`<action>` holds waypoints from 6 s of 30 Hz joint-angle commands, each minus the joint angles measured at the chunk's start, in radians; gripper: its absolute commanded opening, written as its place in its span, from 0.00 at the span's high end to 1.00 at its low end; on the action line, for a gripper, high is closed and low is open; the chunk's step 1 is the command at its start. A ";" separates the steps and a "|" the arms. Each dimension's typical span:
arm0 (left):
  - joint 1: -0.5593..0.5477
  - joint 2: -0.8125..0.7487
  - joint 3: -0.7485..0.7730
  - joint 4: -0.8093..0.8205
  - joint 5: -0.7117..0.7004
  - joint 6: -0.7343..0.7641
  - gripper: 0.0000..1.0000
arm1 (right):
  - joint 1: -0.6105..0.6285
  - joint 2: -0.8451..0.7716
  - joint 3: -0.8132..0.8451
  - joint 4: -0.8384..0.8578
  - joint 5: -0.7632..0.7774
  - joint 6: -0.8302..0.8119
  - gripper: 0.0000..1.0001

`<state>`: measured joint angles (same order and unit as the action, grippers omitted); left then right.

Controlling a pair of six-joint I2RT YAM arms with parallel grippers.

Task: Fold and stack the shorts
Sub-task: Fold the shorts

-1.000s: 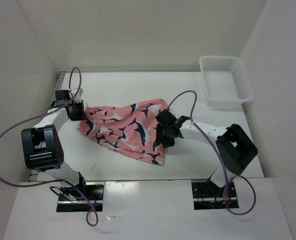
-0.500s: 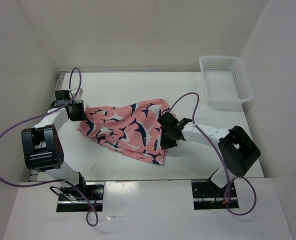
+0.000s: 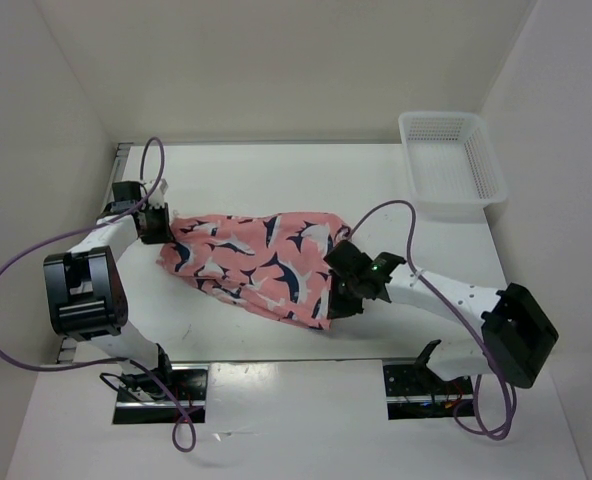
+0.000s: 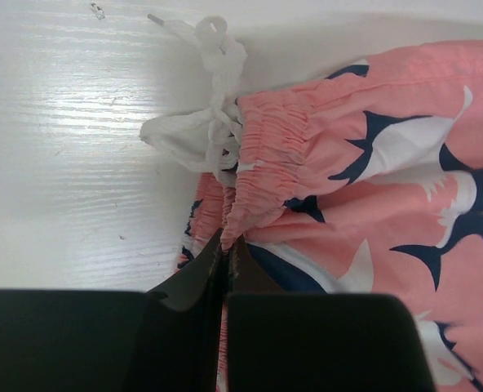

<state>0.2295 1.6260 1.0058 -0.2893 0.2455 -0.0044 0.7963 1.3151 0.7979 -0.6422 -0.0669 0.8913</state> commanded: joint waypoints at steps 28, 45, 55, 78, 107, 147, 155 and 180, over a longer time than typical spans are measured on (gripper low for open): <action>-0.002 -0.025 0.042 -0.008 0.040 0.004 1.00 | -0.281 0.202 0.023 0.228 0.020 -0.054 0.47; 0.088 0.012 0.097 -0.007 0.040 0.004 1.00 | -0.281 0.493 0.207 0.294 0.144 -0.132 1.00; 0.106 0.115 0.304 -0.021 0.130 0.004 0.62 | -0.342 0.635 0.560 0.217 0.154 -0.281 0.46; 0.160 0.212 0.076 0.096 0.250 0.004 0.26 | -0.526 0.213 0.471 0.099 0.081 -0.350 0.00; 0.013 -0.046 0.367 -0.135 -0.161 0.004 1.00 | -0.536 0.136 0.417 0.098 0.091 -0.341 0.00; -0.677 -0.117 0.444 -0.309 -0.388 0.004 1.00 | -0.555 0.125 0.313 0.134 -0.052 -0.359 0.00; -0.604 -0.106 0.517 -0.309 -0.281 0.004 1.00 | -0.415 0.231 0.150 0.277 -0.198 -0.273 0.35; -0.401 -0.120 0.544 -0.320 -0.115 0.004 1.00 | -0.339 0.596 0.331 0.432 -0.085 -0.176 1.00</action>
<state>-0.1818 1.5539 1.5406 -0.6292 0.1028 -0.0032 0.4576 1.8622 1.0637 -0.2241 -0.2276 0.7403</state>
